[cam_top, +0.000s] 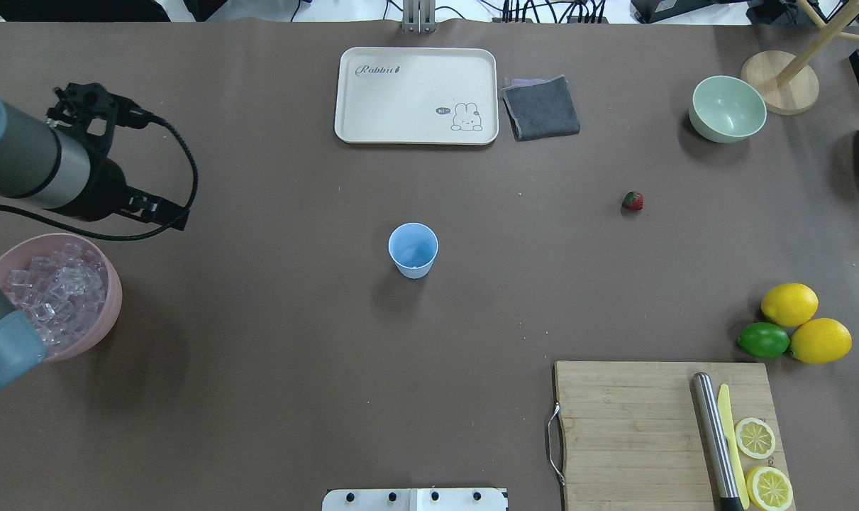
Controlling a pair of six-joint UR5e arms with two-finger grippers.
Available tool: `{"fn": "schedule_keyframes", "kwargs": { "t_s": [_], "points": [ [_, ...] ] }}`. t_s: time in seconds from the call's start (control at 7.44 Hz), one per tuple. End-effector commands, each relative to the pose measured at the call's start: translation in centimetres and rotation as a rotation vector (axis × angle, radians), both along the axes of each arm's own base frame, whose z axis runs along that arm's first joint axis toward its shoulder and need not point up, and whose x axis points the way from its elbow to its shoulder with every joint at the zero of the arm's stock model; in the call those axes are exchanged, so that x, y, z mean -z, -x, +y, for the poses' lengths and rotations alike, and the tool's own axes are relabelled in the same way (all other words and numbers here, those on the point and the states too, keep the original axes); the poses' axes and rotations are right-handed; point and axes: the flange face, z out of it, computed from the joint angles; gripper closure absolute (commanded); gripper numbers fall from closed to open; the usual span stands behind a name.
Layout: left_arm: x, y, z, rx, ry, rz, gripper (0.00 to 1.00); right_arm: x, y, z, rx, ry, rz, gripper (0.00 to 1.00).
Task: Put ice and strawberries in cup
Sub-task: 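Move the left gripper back over the pink ice bowl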
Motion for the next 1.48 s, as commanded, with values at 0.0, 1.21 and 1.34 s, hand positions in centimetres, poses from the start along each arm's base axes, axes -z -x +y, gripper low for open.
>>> {"fn": "schedule_keyframes", "kwargs": {
  "t_s": [0.0,1.21,1.34],
  "points": [
    [-7.3,3.0,2.1,-0.015,-0.027,-0.021,0.01,0.0,0.0,0.0,0.000,0.001,-0.001,0.00],
    [-16.9,3.9,3.4,-0.227,-0.255,-0.057,0.02,-0.1,0.0,-0.1,0.000,0.002,-0.001,0.00],
    [-17.2,3.8,4.0,-0.258,-0.235,-0.037,0.03,-0.1,0.0,-0.1,0.000,0.002,-0.001,0.00]
  ]
}}
